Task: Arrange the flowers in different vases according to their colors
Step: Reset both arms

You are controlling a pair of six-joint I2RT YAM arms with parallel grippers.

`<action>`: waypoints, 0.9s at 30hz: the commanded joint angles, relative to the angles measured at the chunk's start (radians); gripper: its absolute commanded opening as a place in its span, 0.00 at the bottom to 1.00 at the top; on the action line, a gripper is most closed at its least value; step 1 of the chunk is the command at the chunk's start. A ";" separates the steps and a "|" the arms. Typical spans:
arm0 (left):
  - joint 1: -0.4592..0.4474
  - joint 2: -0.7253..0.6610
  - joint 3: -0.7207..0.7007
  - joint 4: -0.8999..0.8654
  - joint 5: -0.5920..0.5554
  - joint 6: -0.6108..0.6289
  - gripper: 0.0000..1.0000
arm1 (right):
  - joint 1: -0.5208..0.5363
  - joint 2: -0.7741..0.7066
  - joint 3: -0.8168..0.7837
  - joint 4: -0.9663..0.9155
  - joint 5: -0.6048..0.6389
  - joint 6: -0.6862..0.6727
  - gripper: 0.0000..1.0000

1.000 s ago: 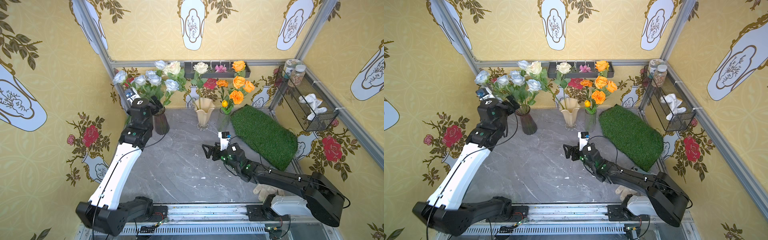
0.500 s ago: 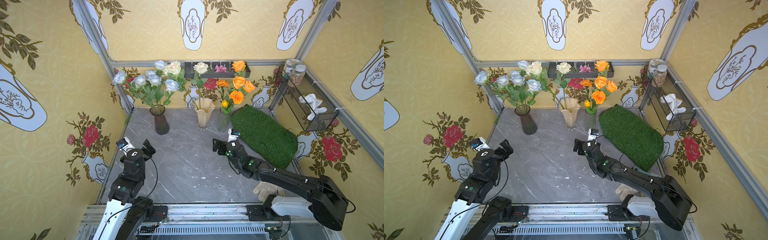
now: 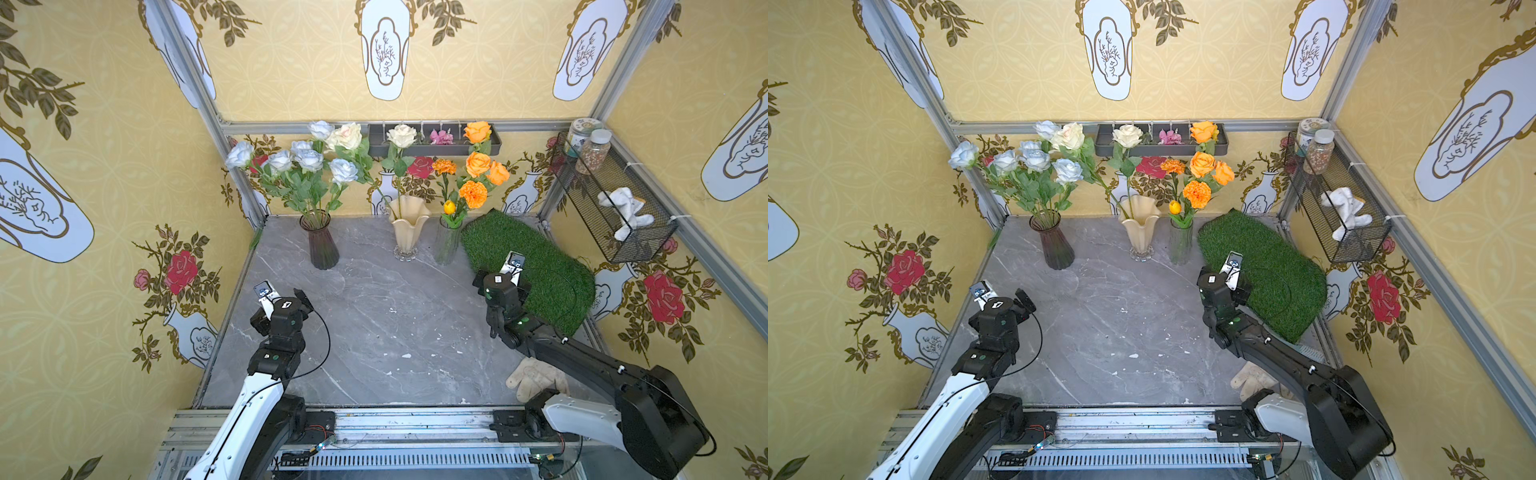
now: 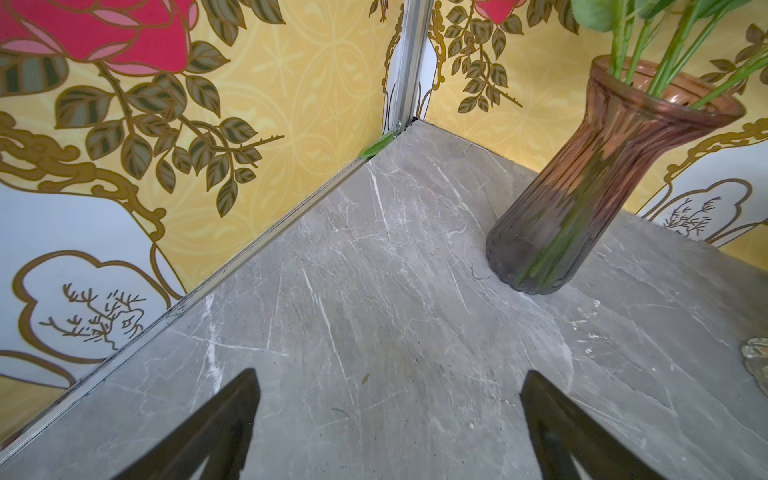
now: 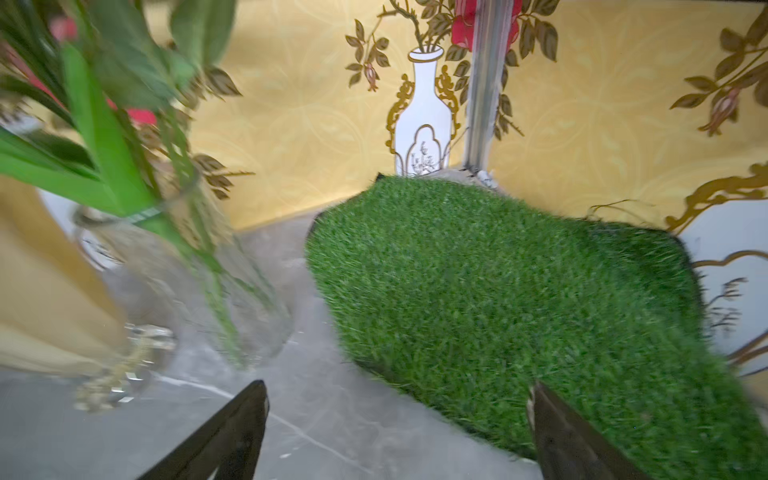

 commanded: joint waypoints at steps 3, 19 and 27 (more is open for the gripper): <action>0.023 0.150 -0.081 0.420 -0.058 0.120 1.00 | -0.038 0.060 -0.132 0.377 0.077 -0.287 0.97; 0.182 0.473 -0.144 0.768 0.205 0.083 1.00 | -0.105 0.157 -0.282 0.838 -0.088 -0.525 0.97; 0.184 0.514 -0.156 0.822 0.261 0.099 1.00 | -0.116 0.079 -0.336 0.807 -0.102 -0.548 0.97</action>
